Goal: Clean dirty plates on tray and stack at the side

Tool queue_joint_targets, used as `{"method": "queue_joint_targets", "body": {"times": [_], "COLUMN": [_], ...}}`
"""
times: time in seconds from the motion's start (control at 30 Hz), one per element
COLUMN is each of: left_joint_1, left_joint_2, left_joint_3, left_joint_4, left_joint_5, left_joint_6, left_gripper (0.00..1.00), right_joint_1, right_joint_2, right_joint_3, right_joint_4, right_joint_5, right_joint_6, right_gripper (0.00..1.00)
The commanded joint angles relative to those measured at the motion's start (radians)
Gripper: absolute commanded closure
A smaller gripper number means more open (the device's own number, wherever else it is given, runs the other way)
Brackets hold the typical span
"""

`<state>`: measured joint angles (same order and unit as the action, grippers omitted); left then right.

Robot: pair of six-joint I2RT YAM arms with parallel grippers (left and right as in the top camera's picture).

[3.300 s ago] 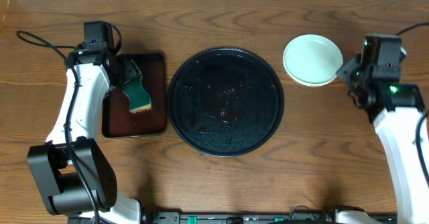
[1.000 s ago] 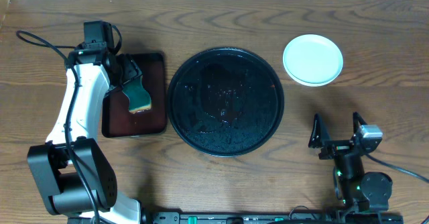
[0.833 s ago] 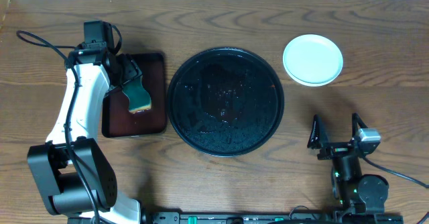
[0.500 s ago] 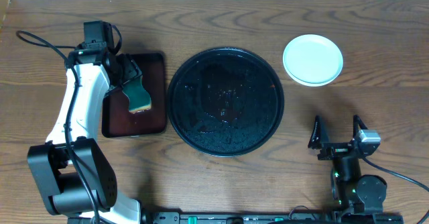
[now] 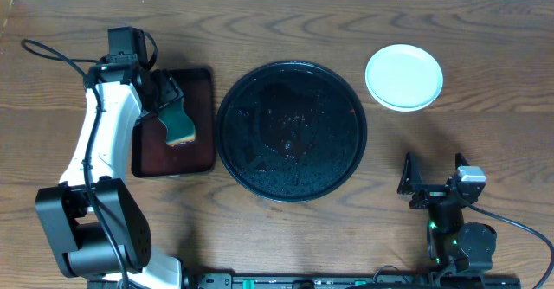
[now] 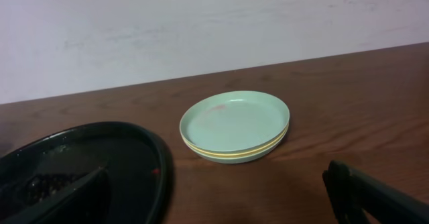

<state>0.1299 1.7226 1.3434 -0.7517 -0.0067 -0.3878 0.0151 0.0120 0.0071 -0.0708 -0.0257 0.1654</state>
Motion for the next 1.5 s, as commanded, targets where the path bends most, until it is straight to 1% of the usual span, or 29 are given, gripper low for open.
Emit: {"method": "queue_joint_targets", "body": {"times": [0.0, 1.0, 1.03, 1.13, 1.17, 1.27, 1.33, 1.47], "left_joint_1": [0.003, 0.003, 0.003, 0.005, 0.005, 0.005, 0.006, 0.005], "left_joint_2": [0.001, 0.001, 0.001, 0.001, 0.001, 0.001, 0.001, 0.001], "left_joint_3": [0.021, 0.021, 0.021, 0.021, 0.021, 0.021, 0.021, 0.02], "left_joint_4": [0.0, 0.0, 0.0, 0.0, 0.0, 0.001, 0.005, 0.004], "left_joint_5": [-0.013, -0.013, -0.018, -0.114, -0.126, -0.13, -0.165, -0.166], "left_joint_6": [0.01, 0.01, 0.012, 0.014, 0.014, 0.013, 0.013, 0.013], "left_gripper": [0.2, 0.2, 0.2, 0.2, 0.2, 0.2, 0.2, 0.2], "right_joint_1": [-0.01, -0.01, -0.01, -0.01, -0.01, -0.01, -0.01, -0.01], "right_joint_2": [-0.007, -0.007, -0.007, -0.007, -0.007, -0.007, -0.007, -0.007], "right_joint_3": [-0.002, -0.002, -0.002, -0.002, -0.002, -0.002, -0.002, -0.002], "right_joint_4": [-0.005, -0.005, -0.005, -0.005, -0.005, -0.005, -0.005, -0.005], "right_joint_5": [0.014, 0.014, 0.014, 0.014, 0.014, 0.014, 0.014, 0.014], "right_joint_6": [-0.025, -0.025, -0.025, -0.025, -0.025, -0.025, -0.025, -0.025], "right_gripper": [0.01, 0.01, 0.01, 0.01, 0.01, 0.01, 0.01, 0.01]}}
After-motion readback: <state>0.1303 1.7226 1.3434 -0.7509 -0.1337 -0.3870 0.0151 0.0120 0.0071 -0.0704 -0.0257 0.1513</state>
